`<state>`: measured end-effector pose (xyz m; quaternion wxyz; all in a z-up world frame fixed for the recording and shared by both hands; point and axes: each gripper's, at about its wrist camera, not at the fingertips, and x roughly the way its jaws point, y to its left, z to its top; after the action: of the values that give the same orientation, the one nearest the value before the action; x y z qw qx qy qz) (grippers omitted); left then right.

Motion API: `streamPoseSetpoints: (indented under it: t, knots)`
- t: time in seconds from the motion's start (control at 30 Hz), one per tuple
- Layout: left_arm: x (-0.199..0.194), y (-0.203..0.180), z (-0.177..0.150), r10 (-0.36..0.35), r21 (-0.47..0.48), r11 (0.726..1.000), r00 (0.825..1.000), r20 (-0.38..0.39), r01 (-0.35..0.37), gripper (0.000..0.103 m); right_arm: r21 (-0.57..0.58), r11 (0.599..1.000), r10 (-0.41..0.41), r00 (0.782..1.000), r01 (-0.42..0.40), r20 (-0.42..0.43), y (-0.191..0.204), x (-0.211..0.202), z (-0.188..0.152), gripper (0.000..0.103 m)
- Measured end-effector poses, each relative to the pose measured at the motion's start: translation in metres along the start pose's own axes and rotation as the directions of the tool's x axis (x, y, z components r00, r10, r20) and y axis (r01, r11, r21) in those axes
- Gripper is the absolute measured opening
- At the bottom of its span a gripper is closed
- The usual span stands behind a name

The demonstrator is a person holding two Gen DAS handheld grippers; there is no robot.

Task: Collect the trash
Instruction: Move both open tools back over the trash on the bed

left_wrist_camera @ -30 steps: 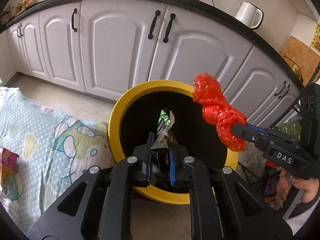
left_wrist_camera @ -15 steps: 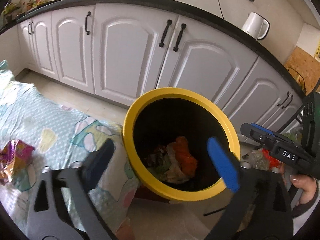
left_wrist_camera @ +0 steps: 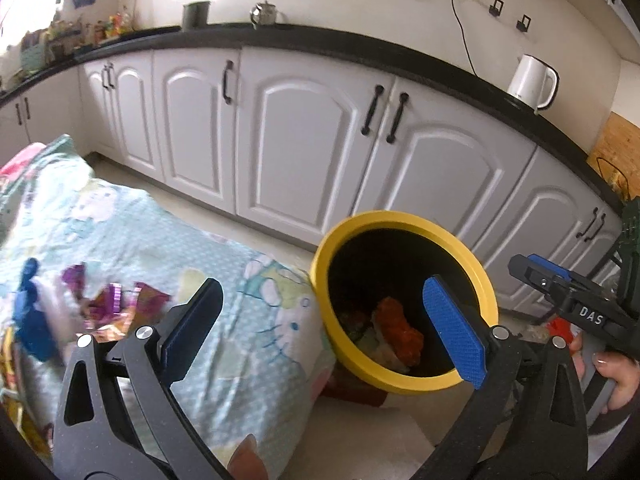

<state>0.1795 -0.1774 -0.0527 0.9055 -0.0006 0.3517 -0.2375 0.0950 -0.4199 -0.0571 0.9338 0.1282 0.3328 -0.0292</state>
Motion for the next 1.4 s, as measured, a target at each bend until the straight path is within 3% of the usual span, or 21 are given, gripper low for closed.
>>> streamPoseSetpoints:
  t: [0.4,0.8,1.4]
  knots:
    - [-0.042,0.019,0.002,0.068,-0.010,0.998,0.994,0.086,-0.068,0.092,-0.060,0.996,0.075,0.996,-0.072,0.044,0.037,-0.019,0.008,0.071]
    - [-0.071,0.051,0.001,0.168,-0.038,0.986,0.975,0.146,-0.164,0.092,-0.135,0.977,0.171,0.985,-0.166,0.029,0.084,-0.023,0.002,0.072]
    - [-0.091,0.116,-0.008,0.288,-0.155,0.951,0.947,0.143,-0.266,0.092,-0.305,0.897,0.319,0.946,-0.321,-0.057,0.181,-0.007,-0.013,0.075]
